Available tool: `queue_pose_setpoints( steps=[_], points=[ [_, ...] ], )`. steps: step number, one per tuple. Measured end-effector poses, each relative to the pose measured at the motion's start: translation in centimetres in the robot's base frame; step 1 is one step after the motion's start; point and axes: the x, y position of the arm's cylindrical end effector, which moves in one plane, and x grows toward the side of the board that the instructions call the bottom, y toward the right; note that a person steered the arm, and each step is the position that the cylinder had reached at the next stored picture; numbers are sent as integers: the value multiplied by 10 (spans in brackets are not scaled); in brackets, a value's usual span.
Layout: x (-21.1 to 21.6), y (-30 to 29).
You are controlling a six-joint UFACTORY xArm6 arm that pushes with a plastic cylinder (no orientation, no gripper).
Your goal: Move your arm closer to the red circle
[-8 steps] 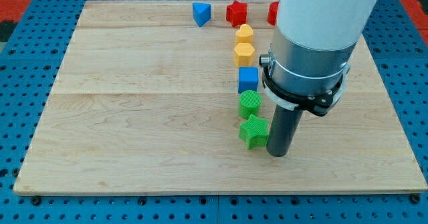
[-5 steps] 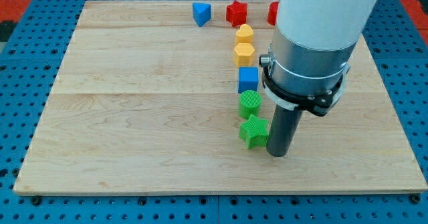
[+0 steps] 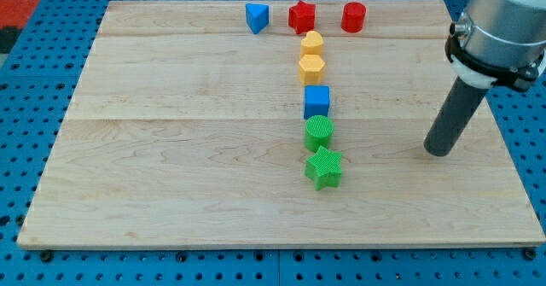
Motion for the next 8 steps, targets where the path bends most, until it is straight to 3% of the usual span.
queue_pose_setpoints(
  steps=[3,5,6,8],
  points=[
    [-122,13],
    [-235,15],
    [-262,-15],
    [-259,-127]
  ],
)
